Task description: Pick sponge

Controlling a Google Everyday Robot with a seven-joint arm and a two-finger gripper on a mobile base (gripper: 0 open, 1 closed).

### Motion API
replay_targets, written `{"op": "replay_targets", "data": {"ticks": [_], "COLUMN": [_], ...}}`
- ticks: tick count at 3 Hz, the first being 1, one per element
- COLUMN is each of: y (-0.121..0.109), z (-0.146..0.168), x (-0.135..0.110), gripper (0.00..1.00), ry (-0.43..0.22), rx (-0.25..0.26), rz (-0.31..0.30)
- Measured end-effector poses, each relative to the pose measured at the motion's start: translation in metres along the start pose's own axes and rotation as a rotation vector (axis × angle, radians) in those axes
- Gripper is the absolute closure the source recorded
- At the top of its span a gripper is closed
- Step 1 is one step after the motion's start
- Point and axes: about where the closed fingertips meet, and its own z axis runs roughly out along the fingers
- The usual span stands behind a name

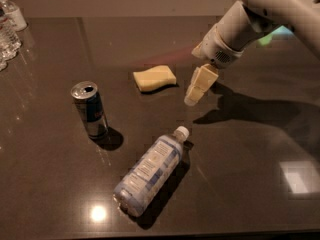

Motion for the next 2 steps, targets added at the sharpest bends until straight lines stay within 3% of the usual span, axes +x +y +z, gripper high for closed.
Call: {"op": "replay_targets", "data": {"ticks": [2], "y": [-0.019], "z": [0.038], "x": [-0.032], "gripper": [0.00], "ry": [-0.014], "rx": [-0.040], "rz": [-0.022]}}
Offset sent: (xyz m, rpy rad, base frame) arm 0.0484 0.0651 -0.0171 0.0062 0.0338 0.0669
